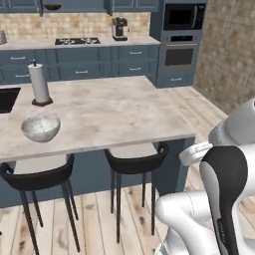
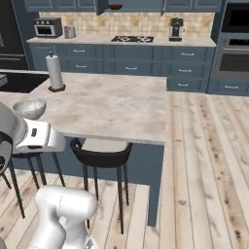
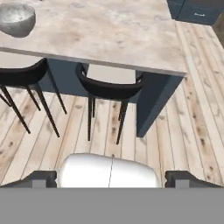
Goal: Pick up the bowls from the cabinet and place each bowl in front of a stool on the dining counter.
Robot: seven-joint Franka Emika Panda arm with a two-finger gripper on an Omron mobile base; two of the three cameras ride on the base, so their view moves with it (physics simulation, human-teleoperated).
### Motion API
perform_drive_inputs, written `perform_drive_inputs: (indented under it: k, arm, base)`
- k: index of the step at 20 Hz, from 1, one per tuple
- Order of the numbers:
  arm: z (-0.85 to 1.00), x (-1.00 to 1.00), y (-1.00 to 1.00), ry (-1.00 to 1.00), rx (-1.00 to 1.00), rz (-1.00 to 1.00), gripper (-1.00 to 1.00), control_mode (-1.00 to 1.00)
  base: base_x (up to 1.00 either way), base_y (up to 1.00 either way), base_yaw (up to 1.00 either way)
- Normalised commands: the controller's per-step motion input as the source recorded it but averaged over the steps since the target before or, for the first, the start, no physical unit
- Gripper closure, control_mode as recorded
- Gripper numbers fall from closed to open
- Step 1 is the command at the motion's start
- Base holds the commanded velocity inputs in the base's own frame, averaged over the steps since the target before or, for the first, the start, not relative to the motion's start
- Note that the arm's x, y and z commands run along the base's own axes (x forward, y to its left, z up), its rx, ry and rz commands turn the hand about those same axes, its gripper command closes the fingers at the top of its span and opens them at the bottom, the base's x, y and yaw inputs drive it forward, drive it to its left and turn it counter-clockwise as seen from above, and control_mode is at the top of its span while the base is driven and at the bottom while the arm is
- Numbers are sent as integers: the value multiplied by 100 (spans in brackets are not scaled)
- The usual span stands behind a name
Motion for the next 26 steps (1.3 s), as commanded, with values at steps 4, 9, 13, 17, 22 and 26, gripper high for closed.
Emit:
perform_drive_inputs:
  k: [4,9,13,17,22,26]
  arm:
    - [0,0,0,0,0,0,-100,100]
    - [0,0,0,0,0,0,-100,100]
    - [0,0,0,0,0,0,-100,100]
    - [0,0,0,0,0,0,-100,100]
    - [0,0,0,0,0,0,-100,100]
    - [0,0,0,0,0,0,-100,100]
  base:
    - [1,-100,-11]
    - [0,-100,-14]
    - [0,-100,-14]
    - [12,-100,-7]
    - [94,-94,0]
    - [100,-46,3]
